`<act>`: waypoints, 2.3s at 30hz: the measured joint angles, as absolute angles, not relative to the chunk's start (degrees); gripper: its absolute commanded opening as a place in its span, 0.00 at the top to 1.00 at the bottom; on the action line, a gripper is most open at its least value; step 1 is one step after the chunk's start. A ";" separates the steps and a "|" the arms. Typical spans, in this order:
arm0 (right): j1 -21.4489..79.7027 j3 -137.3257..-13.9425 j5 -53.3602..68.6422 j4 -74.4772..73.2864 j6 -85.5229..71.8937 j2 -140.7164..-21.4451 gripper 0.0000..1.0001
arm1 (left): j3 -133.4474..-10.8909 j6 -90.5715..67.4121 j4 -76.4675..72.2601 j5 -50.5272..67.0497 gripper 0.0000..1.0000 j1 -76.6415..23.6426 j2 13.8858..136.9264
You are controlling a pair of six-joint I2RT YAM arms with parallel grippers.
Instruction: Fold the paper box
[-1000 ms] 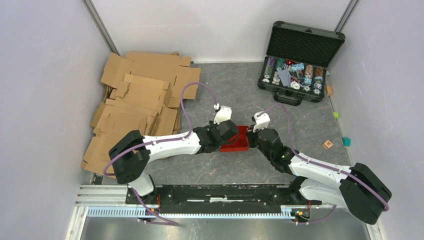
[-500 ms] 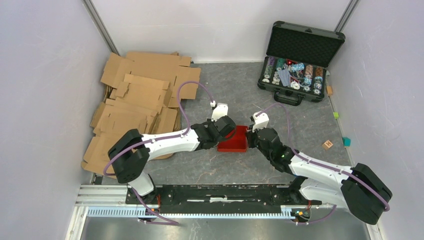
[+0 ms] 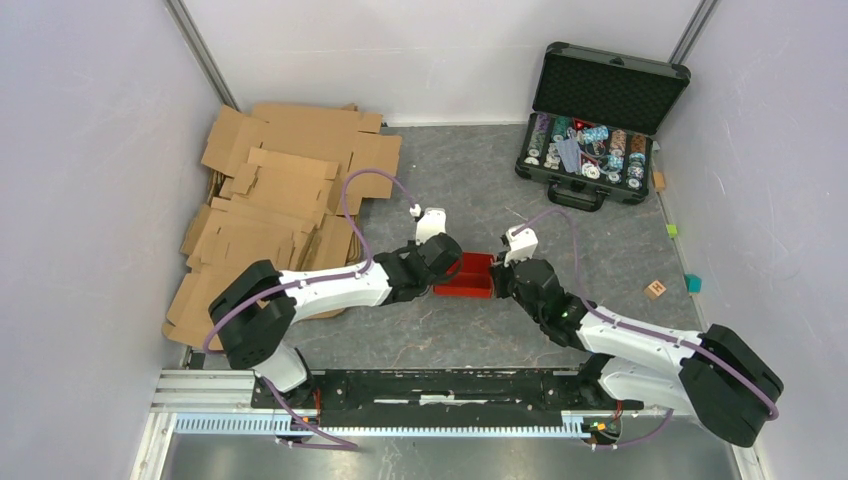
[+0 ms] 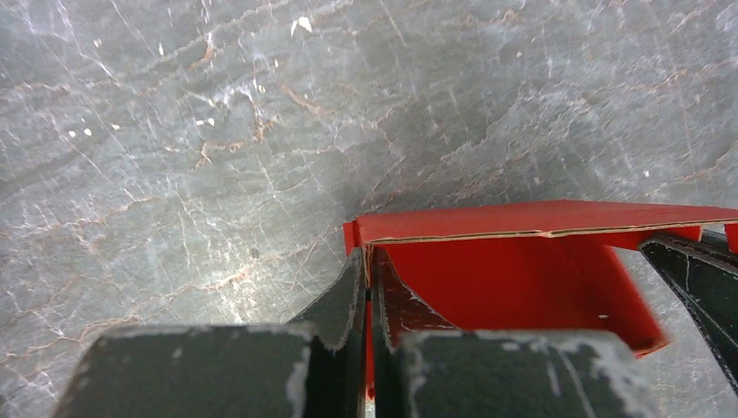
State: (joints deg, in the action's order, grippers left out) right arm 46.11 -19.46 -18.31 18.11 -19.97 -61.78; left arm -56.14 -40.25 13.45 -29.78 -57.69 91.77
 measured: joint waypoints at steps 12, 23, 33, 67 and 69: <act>47.37 -18.57 -19.27 19.40 -20.97 -63.24 0.74 | -52.75 -41.32 9.91 -29.10 0.98 -57.74 91.33; 48.27 -18.96 -17.08 13.69 -21.39 -57.45 0.11 | -51.99 -37.85 8.82 -34.24 0.98 -62.30 91.33; 48.18 -22.00 -17.45 6.35 -24.88 -50.48 0.02 | -51.75 -36.16 8.62 -40.73 0.98 -66.06 92.33; 34.39 -12.84 2.81 16.12 -41.17 -52.42 0.22 | -49.28 -35.16 10.74 -36.05 0.59 -70.37 88.31; 34.39 -12.14 3.29 16.67 -41.43 -52.16 0.23 | -49.17 -34.92 10.94 -34.15 0.53 -70.46 87.64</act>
